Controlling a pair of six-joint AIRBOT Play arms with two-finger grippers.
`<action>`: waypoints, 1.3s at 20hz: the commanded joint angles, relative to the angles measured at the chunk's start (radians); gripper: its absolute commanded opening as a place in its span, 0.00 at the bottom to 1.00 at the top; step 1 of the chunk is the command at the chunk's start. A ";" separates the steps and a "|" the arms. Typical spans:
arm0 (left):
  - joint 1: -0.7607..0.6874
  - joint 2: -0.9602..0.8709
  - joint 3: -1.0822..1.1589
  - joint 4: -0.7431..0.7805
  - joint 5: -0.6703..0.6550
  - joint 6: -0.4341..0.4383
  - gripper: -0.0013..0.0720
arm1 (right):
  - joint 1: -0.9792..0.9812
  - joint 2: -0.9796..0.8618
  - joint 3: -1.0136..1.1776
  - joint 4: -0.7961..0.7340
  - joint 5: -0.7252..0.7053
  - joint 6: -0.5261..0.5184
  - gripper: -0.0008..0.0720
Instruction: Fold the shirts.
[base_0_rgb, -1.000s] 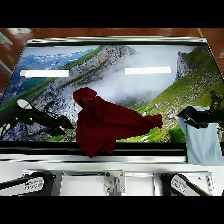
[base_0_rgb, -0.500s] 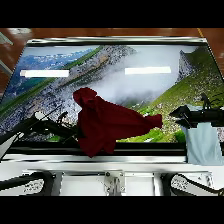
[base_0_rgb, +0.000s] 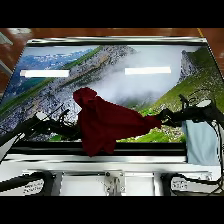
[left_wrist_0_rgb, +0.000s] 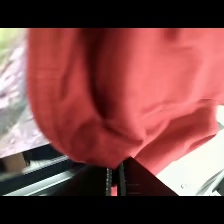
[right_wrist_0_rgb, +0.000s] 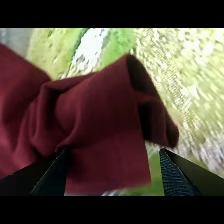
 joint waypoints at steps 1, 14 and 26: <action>0.000 0.051 0.032 -0.003 0.005 0.022 0.07 | 0.069 -0.051 0.001 0.011 -0.081 0.033 0.80; 0.145 0.421 0.837 0.066 0.008 0.039 0.07 | 0.080 0.463 0.382 0.038 0.014 -0.034 0.10; 0.207 0.523 1.356 0.253 -0.152 -0.040 0.07 | 0.080 0.871 0.615 -0.211 0.316 0.338 0.10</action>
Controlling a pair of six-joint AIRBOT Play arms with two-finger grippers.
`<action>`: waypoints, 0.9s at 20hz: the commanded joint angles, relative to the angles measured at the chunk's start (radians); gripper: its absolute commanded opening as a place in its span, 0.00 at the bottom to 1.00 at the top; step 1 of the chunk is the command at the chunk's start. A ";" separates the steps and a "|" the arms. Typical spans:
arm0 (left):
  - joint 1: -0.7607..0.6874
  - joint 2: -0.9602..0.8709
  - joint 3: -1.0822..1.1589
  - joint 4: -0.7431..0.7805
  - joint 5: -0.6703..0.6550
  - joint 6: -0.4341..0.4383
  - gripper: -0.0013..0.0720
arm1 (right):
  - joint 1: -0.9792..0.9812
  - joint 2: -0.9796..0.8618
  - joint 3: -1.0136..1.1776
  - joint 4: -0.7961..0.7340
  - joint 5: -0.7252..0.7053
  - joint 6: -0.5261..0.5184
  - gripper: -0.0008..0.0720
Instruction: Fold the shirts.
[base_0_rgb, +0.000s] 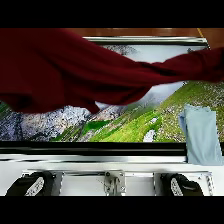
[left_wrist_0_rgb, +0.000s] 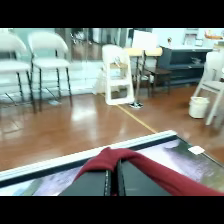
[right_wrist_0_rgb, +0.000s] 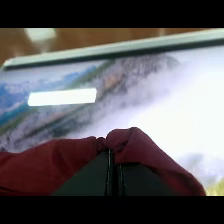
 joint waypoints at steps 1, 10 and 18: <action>0.003 0.018 0.033 0.168 -0.142 -0.042 0.07 | 0.000 0.066 0.016 -0.135 0.246 0.074 0.10; 0.001 0.021 -0.472 0.267 -0.315 -0.097 0.07 | 0.002 -0.087 0.013 -0.180 0.413 0.166 0.10; -0.003 -0.219 -0.962 0.013 0.203 -0.039 0.07 | 0.083 -0.661 -0.045 -0.162 0.003 0.104 0.10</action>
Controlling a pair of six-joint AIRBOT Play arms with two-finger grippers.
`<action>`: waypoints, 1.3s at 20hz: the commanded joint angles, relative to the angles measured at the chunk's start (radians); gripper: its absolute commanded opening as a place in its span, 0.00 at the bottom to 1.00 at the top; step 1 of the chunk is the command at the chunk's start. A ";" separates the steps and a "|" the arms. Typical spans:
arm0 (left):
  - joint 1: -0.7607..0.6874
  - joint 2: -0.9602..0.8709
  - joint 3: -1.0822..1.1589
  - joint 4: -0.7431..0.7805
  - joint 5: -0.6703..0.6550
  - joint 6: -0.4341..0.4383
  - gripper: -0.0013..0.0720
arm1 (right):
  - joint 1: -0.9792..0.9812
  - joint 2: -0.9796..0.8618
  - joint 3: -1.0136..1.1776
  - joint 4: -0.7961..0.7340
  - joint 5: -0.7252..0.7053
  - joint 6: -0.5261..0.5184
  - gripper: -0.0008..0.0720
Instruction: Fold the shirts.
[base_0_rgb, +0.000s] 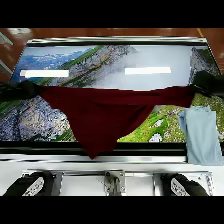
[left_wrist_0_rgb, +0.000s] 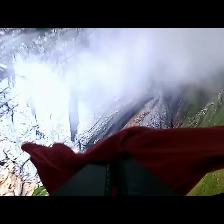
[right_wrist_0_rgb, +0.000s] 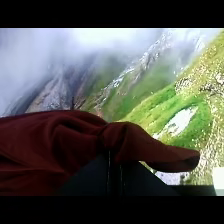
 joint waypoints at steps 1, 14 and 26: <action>-0.007 -0.161 -0.117 -0.111 0.162 0.036 0.07 | 0.069 -0.272 -0.011 0.013 -0.239 -0.013 0.10; 0.183 -0.367 -0.133 0.113 -0.204 0.054 0.66 | 0.048 -0.446 -0.061 0.077 0.172 -0.206 0.87; -0.031 -0.356 -0.579 -0.259 0.027 0.174 0.99 | 0.169 -0.449 -0.363 0.290 -0.194 -0.195 0.88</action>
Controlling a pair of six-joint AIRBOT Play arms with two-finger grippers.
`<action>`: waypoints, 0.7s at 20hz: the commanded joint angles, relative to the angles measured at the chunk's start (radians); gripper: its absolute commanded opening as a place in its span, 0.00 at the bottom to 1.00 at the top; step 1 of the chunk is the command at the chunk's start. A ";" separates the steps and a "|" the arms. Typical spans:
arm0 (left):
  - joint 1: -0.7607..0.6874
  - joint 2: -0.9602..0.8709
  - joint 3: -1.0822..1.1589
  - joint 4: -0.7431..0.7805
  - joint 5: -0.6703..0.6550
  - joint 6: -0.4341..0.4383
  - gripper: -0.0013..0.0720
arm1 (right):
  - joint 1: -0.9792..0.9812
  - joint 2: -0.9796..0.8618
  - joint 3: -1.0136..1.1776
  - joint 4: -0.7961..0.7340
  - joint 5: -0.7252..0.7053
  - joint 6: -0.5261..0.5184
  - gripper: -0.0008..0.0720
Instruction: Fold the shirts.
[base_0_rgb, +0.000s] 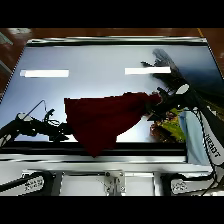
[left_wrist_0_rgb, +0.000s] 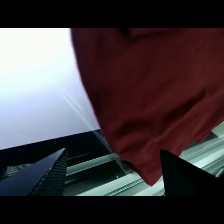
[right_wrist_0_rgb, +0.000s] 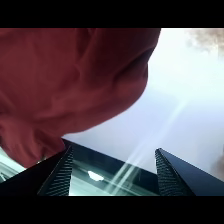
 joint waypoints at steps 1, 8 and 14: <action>-0.095 -0.001 -0.053 -0.091 0.103 0.014 0.99 | 0.018 -0.006 -0.019 0.019 -0.061 0.008 0.88; -0.170 0.001 -0.047 -0.201 0.170 0.015 0.10 | 0.092 -0.085 -0.019 0.018 -0.107 0.030 0.88; -0.169 0.024 0.035 -0.200 0.156 0.062 0.07 | 0.142 -0.118 -0.019 0.019 -0.285 0.106 0.59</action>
